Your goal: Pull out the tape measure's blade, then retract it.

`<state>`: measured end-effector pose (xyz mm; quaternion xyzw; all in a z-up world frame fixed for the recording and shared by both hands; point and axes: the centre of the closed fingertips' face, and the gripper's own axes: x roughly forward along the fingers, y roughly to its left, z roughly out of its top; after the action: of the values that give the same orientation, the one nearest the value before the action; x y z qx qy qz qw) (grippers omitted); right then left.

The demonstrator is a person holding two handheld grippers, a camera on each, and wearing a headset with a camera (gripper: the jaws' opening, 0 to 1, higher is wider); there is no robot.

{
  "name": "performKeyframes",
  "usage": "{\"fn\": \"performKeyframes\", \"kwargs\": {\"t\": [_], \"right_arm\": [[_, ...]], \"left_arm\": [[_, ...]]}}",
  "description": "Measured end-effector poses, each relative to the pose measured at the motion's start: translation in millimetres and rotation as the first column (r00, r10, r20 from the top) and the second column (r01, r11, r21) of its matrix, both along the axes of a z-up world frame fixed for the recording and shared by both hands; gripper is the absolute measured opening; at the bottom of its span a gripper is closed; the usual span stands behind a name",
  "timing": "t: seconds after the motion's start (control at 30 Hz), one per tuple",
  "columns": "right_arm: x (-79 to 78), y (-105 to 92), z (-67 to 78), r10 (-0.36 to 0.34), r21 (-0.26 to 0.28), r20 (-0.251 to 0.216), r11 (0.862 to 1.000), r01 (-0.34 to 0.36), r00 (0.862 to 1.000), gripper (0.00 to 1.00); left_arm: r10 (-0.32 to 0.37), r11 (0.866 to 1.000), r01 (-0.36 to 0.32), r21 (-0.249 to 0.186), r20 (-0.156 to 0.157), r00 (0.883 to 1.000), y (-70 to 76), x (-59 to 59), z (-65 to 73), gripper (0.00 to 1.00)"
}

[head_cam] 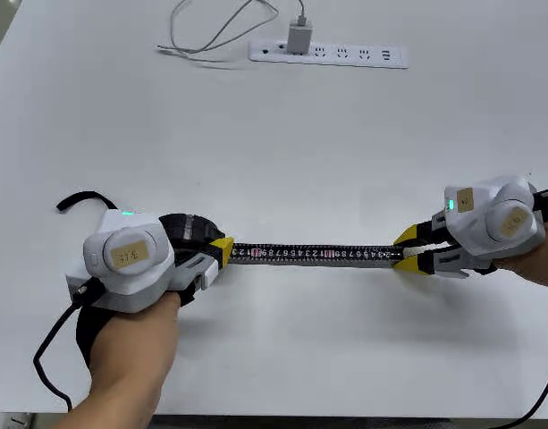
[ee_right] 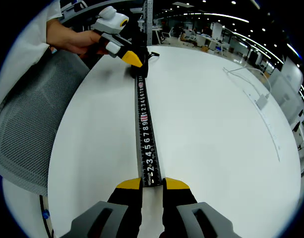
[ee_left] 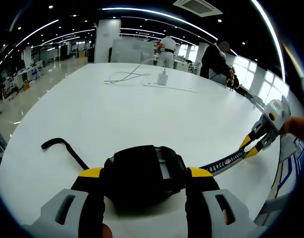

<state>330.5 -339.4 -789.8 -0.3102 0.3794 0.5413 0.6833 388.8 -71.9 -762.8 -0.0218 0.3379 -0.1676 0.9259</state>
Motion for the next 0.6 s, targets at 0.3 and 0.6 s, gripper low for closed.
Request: {"fn": "performKeyframes", "kwargs": {"t": [0.3,0.6], "right_arm": [[0.4,-0.2,0.0,-0.004,0.003,-0.003,1.000,0.004,1.000,0.11],[0.1,0.1,0.1,0.000,-0.001,-0.001,1.000,0.000,1.000,0.11]], "left_arm": [[0.006,1.000,-0.006,-0.011,0.007,1.000,0.0,-0.3,2.7,0.61],[0.000,1.000,0.000,0.002,0.000,1.000,0.1,-1.2,2.9,0.60]]}}
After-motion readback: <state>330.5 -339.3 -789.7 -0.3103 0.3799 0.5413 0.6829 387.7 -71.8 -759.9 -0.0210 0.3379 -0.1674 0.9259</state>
